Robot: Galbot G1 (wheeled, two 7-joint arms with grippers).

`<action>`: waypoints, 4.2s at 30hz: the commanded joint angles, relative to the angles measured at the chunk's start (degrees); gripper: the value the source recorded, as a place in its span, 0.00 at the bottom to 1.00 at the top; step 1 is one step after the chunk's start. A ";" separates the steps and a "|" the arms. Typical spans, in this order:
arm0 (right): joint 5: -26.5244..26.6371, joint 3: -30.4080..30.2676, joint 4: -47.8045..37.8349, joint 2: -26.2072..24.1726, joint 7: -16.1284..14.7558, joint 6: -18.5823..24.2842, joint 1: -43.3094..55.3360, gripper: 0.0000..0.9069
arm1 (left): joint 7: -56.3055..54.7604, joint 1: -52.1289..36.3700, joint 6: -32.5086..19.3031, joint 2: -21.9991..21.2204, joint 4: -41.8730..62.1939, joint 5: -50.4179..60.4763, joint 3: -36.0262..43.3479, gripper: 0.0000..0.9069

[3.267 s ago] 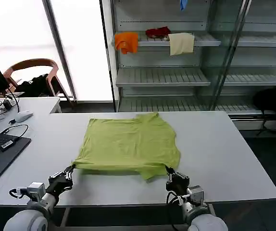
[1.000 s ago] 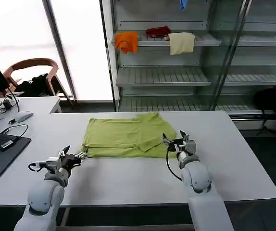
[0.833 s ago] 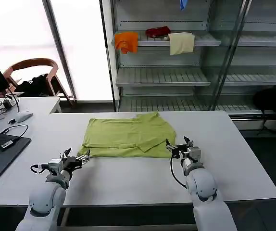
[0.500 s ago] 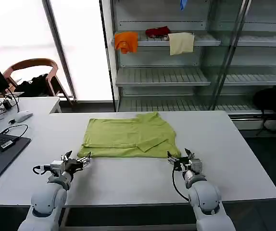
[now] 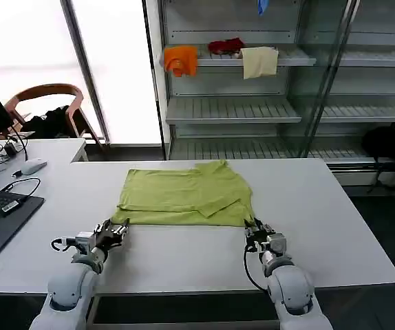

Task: Fold and organize the clothes.

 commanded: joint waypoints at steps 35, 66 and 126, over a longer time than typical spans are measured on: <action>5.11 -0.90 25.93 -6.36 1.22 -0.51 -28.44 0.00 | -12.15 35.24 0.20 -4.72 -29.96 -5.57 -9.38 0.43; 8.32 -5.87 -4.42 -2.32 3.25 -1.32 15.57 1.00 | 2.39 -1.05 0.71 4.68 -7.51 -6.03 -5.71 1.00; -0.91 -7.40 -31.12 10.53 1.74 -0.85 27.33 0.00 | 8.46 -14.21 0.52 6.39 15.66 -4.55 1.77 0.00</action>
